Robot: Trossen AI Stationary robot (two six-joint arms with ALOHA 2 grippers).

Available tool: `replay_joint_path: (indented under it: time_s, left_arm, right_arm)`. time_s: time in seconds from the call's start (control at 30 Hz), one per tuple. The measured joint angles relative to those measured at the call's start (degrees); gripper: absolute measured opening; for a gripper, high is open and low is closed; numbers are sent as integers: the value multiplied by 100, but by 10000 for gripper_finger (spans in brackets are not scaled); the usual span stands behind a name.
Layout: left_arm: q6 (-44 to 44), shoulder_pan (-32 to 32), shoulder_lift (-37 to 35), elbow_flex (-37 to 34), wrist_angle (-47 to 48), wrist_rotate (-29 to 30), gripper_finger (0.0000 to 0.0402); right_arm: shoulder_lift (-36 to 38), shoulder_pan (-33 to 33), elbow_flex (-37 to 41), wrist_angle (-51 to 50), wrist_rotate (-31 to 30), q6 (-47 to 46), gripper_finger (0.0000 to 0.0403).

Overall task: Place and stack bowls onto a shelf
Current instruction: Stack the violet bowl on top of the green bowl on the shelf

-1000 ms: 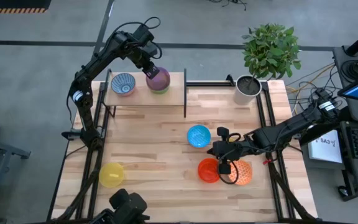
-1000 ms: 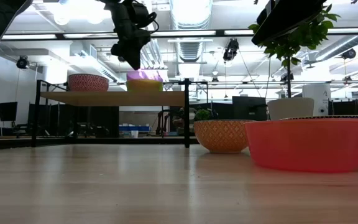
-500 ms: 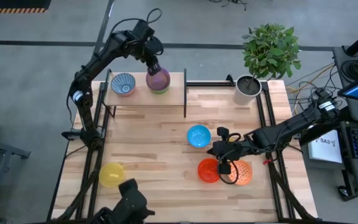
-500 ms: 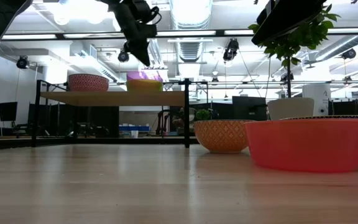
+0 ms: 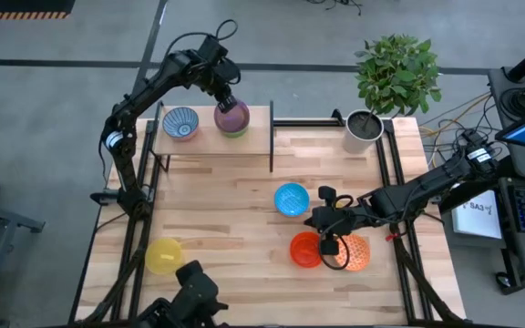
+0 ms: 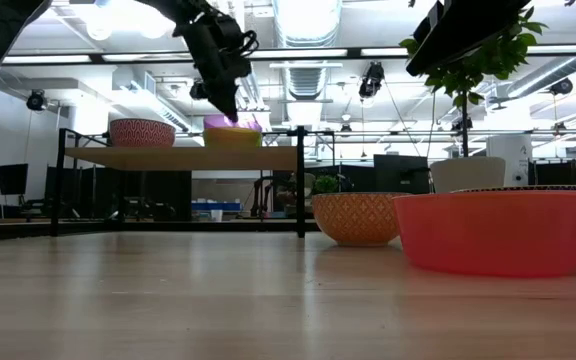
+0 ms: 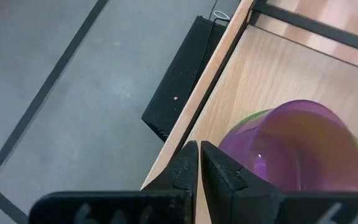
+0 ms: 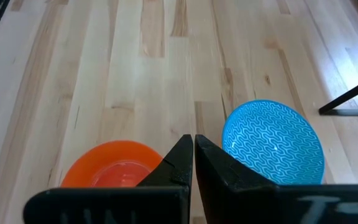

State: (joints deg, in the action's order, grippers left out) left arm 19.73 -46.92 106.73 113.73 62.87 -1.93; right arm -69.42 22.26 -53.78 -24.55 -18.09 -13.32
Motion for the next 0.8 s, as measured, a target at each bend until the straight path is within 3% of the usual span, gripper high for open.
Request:
replay_joint_path:
  time_s: [0.33, 0.6, 0.8]
  left_arm:
    - [-355, -2, -306, -689, -334, 6, 0]
    - [-322, 27, -405, -567, -434, 242, 0]
    - [-146, 41, -658, -552, -189, -218, 0]
  right_arm:
    - [0, -7, 7, 3, -22, -8, 9]
    - [1, -7, 7, 8, -219, -14, 9]
    - [0, -7, 7, 9, -302, -15, 9]
